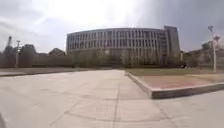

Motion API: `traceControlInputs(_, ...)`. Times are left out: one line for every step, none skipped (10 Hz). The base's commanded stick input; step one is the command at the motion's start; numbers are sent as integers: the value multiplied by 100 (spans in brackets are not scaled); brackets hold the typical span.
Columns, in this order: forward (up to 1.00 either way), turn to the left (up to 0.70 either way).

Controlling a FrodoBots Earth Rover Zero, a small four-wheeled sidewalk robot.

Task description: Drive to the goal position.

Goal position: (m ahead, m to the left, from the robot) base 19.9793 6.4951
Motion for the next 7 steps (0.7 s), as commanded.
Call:
traceControlInputs(70, 0)
traceControlInputs(70, 0)
traceControlInputs(70, 0)
traceControlInputs(70, 0)
traceControlInputs(70, 0)
traceControlInputs(70, 0)
traceControlInputs(70, 0)
